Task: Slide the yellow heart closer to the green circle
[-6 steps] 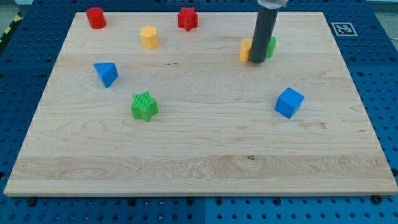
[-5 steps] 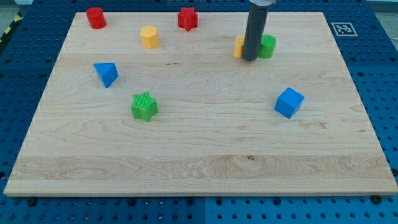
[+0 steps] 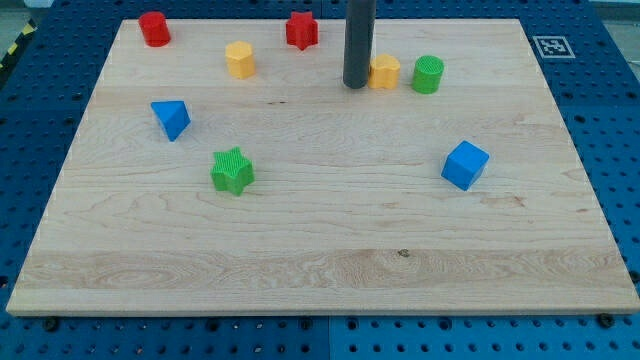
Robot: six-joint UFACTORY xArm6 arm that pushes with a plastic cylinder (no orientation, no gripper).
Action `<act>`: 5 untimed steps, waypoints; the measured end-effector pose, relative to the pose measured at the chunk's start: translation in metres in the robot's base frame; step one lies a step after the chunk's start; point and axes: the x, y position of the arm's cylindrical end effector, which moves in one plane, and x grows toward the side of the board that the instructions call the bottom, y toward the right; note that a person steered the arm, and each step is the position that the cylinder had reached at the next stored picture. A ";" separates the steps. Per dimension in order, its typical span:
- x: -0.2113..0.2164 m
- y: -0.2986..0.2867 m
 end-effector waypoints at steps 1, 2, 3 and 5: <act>0.013 0.000; 0.007 0.000; 0.003 0.006; -0.003 0.026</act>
